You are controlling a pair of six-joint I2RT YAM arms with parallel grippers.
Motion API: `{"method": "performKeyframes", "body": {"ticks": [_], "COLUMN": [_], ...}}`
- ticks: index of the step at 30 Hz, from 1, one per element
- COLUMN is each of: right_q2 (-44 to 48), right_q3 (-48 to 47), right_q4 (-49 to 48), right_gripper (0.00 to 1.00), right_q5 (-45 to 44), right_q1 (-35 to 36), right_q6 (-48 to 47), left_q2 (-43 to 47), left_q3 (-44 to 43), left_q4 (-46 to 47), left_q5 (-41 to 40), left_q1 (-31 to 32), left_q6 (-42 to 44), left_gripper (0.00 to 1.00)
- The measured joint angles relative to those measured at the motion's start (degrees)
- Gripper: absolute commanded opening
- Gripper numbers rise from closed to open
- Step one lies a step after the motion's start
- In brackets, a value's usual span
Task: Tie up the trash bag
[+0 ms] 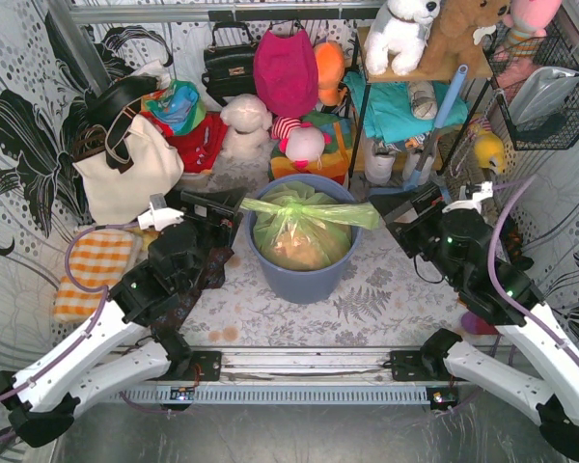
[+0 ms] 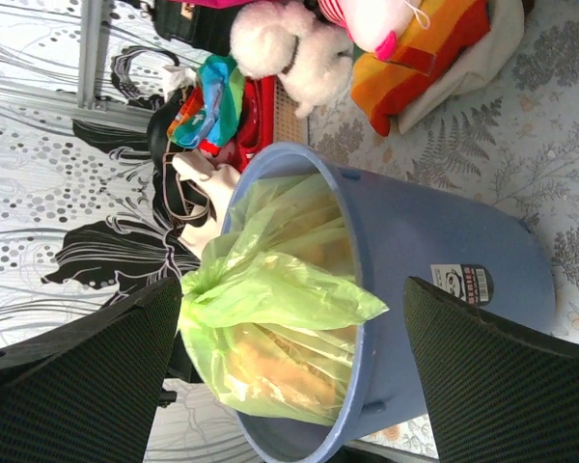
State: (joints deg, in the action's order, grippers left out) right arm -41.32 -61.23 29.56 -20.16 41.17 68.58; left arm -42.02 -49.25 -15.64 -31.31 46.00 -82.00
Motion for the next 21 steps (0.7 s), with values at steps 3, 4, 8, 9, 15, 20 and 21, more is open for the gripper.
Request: {"method": "performKeyframes", "body": {"ticks": [3, 4, 8, 9, 15, 20, 21], "right_q2": [-0.63, -0.92, -2.56, -2.99, -4.20, -6.38, -6.82], "right_q3": [1.90, 2.71, 5.64, 6.21, 6.08, 4.09, 3.78], "right_q4": [-0.79, -1.33, -3.82, -4.42, -7.74, -10.40, -10.97], "right_gripper": [0.97, 0.97, 0.97, 0.97, 0.97, 0.99, 0.97], "right_q5": [0.44, 0.81, 2.29, 2.60, 3.72, 4.79, 4.83], "right_q1": [0.00, 0.00, 0.00, 0.00, 0.00, 0.00, -0.02], "right_q6": [2.49, 3.21, 5.73, 6.03, 7.10, 7.02, 6.91], "left_q2": [-0.52, -0.70, -1.31, -1.36, -1.86, -2.45, -2.45], "left_q3": [0.00, -0.02, -0.11, -0.11, -0.24, -0.31, -0.31], "left_q4": [-0.09, -0.11, -0.07, -0.07, 0.31, 0.57, 0.66], "left_q5": [-0.52, -0.66, -0.70, -0.70, -0.68, -0.68, -0.66], "left_q1": [0.00, 0.00, 0.00, 0.00, 0.00, 0.00, 0.00], "left_q6": [0.24, 0.33, 0.52, 0.61, 0.87, 0.87, 0.87], "left_gripper": [0.90, 0.90, 0.90, 0.90, 0.90, 0.90, 0.89]}}
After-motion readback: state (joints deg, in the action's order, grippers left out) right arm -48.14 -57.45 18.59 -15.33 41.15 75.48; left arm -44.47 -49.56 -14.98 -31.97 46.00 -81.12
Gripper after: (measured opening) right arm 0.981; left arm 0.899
